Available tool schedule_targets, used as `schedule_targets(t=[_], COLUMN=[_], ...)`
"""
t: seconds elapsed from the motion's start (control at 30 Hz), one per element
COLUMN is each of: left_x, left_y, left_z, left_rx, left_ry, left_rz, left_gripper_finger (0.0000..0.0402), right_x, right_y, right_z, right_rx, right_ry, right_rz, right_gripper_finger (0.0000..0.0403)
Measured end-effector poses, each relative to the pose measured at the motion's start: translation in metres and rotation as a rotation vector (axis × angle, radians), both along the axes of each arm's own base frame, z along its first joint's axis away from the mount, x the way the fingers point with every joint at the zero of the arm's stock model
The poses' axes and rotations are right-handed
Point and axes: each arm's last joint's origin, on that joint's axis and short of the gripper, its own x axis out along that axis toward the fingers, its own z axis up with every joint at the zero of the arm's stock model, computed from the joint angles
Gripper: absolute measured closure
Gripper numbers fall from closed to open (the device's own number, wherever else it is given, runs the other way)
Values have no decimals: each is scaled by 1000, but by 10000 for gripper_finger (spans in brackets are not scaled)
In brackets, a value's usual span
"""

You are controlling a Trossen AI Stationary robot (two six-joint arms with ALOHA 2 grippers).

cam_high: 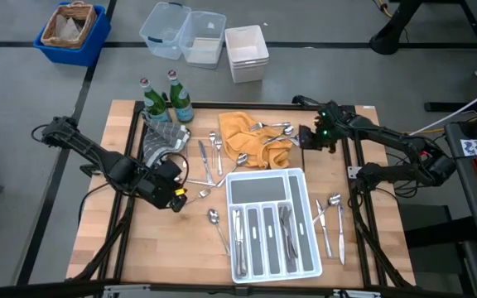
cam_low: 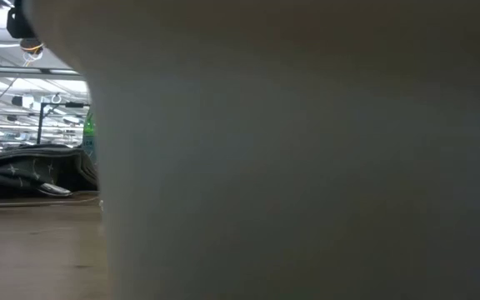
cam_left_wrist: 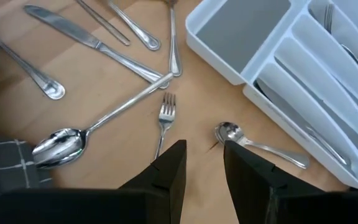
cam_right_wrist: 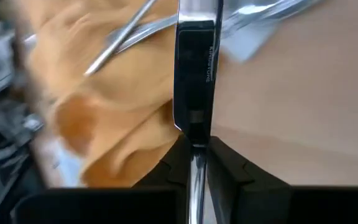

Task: Sort silverware
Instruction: Put the table knife into the silverware tray

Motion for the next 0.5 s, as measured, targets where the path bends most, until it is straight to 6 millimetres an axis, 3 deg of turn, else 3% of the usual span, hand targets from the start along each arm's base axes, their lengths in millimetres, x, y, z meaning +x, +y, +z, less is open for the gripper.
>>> schedule_targets(t=[0.27,0.5], left_x=[-1,-1], left_y=[1,1], left_z=[0,0], left_rx=[8,11], left_ry=[4,2], left_rz=[13,16], left_gripper_finger=[304,304], right_x=[24,59], right_y=[12,48], right_z=[18,37], right_rx=[33,-15], right_ry=[-102,-77], right_rz=[127,223], right_gripper_finger=[366,365])
